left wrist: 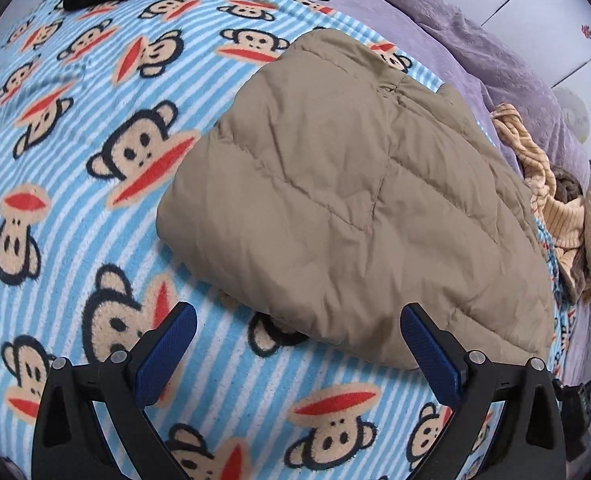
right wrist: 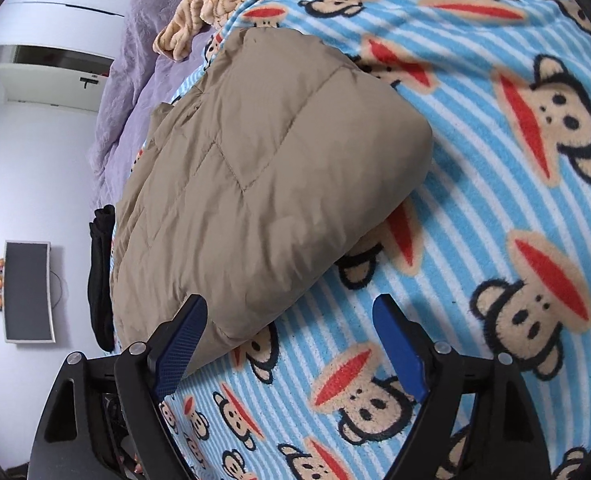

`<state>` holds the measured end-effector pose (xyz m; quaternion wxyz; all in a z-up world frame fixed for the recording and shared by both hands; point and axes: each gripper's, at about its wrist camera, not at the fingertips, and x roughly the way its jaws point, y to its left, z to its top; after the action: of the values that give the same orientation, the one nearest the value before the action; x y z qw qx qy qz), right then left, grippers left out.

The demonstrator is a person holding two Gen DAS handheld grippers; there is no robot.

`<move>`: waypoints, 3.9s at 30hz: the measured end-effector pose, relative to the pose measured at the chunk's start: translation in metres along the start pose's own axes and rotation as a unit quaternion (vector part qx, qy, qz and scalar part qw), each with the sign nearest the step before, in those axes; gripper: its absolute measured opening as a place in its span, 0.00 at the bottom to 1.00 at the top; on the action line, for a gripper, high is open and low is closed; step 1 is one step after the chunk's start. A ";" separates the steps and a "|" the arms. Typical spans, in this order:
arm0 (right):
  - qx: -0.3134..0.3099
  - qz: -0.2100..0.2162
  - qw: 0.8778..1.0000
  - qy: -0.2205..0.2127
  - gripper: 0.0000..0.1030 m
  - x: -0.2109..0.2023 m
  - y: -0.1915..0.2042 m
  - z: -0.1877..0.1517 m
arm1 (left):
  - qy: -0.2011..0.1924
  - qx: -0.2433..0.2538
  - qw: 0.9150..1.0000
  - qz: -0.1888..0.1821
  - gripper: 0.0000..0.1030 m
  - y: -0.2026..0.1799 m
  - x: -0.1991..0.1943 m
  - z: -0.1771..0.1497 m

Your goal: Fold large clothes

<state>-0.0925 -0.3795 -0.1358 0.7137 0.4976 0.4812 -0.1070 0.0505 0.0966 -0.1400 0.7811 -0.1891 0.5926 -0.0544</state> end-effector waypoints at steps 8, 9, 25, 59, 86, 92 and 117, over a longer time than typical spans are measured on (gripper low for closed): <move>0.050 0.047 0.997 0.019 0.88 0.028 -0.012 0.003 | 0.051 -0.061 0.987 -0.140 0.99 0.014 0.029 -0.006; 0.055 0.052 0.997 0.020 0.89 0.031 -0.012 0.004 | 0.049 -0.062 0.987 -0.141 0.99 0.013 0.031 -0.005; 0.075 0.118 0.990 0.022 1.00 0.076 0.018 0.038 | 0.013 -0.075 0.989 -0.125 0.99 0.008 0.063 0.048; 0.029 0.075 0.996 0.047 0.26 0.006 0.004 -0.056 | -0.023 0.108 0.987 -0.119 0.19 0.023 -0.053 -0.053; 0.057 -0.121 0.990 0.038 0.48 -0.085 -0.055 -0.102 | -0.036 0.039 0.995 0.080 0.42 0.084 -0.105 -0.100; 0.057 -0.173 0.983 0.025 0.48 -0.094 -0.069 -0.098 | 0.003 0.079 0.987 0.140 0.44 0.073 -0.058 -0.101; -0.095 -0.129 0.985 0.059 0.54 -0.105 0.017 -0.129 | -0.004 0.137 0.982 0.126 1.00 -0.007 -0.130 -0.136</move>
<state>-0.2108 -0.3003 -0.0477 0.7082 0.3667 0.5908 -0.1223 -0.1150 0.0991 -0.0509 0.8027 -0.0038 0.5954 -0.0353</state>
